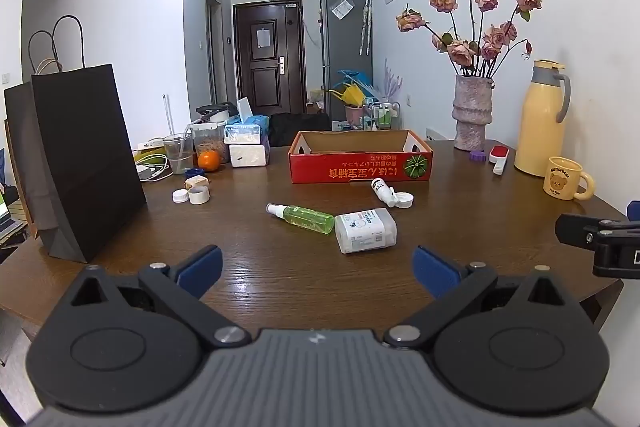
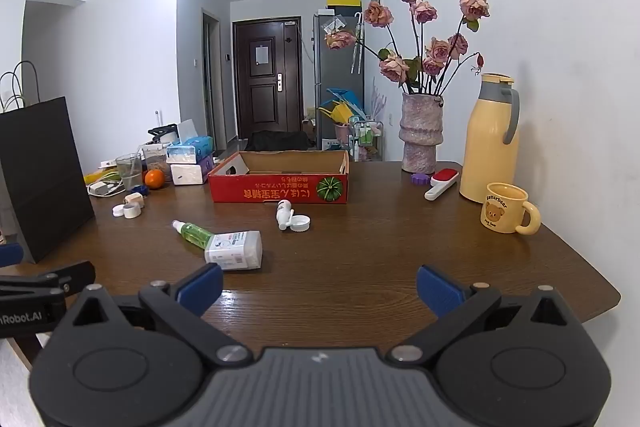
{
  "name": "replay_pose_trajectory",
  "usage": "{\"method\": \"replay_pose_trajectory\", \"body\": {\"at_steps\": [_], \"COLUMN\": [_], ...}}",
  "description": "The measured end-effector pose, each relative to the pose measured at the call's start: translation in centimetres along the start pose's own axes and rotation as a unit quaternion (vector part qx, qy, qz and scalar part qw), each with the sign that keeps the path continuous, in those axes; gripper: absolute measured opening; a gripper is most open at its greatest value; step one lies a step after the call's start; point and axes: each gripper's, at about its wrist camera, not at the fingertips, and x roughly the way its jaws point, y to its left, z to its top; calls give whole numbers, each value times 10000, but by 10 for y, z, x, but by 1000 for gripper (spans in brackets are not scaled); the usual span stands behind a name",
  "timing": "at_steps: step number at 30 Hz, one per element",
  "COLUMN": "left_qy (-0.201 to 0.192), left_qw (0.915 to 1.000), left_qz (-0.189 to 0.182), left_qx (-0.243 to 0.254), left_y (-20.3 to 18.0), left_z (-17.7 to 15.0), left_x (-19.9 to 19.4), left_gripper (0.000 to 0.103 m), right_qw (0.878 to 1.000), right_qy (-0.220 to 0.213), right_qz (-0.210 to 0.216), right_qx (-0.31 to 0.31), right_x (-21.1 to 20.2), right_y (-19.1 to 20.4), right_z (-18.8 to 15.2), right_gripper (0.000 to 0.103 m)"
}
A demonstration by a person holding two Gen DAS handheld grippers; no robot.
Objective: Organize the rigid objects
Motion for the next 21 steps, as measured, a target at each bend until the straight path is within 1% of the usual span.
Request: {"method": "replay_pose_trajectory", "body": {"at_steps": [7,14,15,20,21], "left_qy": [20,78,76,74,76], "left_qw": [10000,10000,10000,10000,10000], "left_qz": [4,1,4,22,9], "left_qx": [-2,-27,-22,-33,-47], "left_y": [-2,1,-5,-7,-3], "left_z": [0,1,0,-1,-1], "left_x": [-4,1,1,2,0], "left_gripper": [103,103,103,103,103], "right_qw": [10000,10000,10000,10000,10000], "right_qy": [-1,-3,-1,2,2], "right_qz": [3,-14,-17,-12,-12], "right_qx": [26,3,7,9,9], "right_x": [0,-1,-1,-1,-1], "right_y": [0,1,1,0,0], "right_z": [-1,-1,-1,-1,-1], "right_gripper": [103,103,103,103,103]}}
